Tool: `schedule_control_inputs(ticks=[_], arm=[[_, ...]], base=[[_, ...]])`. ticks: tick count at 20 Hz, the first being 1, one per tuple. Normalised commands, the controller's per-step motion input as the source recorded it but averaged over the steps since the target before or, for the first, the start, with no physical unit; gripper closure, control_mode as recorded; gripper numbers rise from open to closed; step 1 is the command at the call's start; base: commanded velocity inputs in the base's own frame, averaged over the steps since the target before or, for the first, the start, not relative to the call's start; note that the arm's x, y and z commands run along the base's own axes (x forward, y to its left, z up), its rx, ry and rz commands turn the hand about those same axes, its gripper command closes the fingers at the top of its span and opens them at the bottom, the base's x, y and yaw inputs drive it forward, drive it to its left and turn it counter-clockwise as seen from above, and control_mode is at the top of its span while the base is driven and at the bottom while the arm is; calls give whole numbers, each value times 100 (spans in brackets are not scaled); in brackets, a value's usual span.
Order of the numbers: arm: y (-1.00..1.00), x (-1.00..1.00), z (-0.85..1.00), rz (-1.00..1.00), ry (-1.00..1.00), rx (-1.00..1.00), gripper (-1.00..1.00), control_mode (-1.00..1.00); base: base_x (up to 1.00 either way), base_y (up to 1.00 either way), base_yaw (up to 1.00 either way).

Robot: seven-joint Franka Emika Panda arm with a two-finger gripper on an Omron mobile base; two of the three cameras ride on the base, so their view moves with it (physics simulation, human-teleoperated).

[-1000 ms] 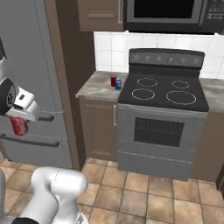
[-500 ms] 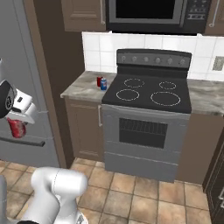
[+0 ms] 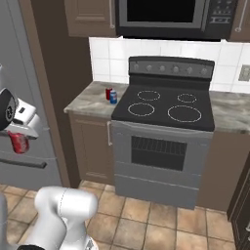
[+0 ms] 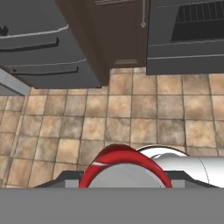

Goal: Four empty soda cans are scattered around the kitchen. Gather all the cans and cluster them next to the stove for recycling.

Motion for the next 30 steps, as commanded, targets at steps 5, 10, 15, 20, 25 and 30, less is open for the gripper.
schedule_control_inputs(ticks=[5, 10, 15, 20, 25, 30], arm=[[0, 0, 0, 0, 0, 0, 100, 100], [0, 0, 0, 0, 0, 0, 100, 100], [0, 0, 0, 0, 0, 0, 100, 100], [0, 0, 0, 0, 0, 0, 100, 100], [0, 0, 0, 0, 0, 0, 100, 100], [0, 0, 0, 0, 0, 0, 100, 100]], base=[[40, 0, -2], [55, 0, -7], [49, 0, -6], [39, 0, -6], [46, 0, -7], [49, 0, -7]])
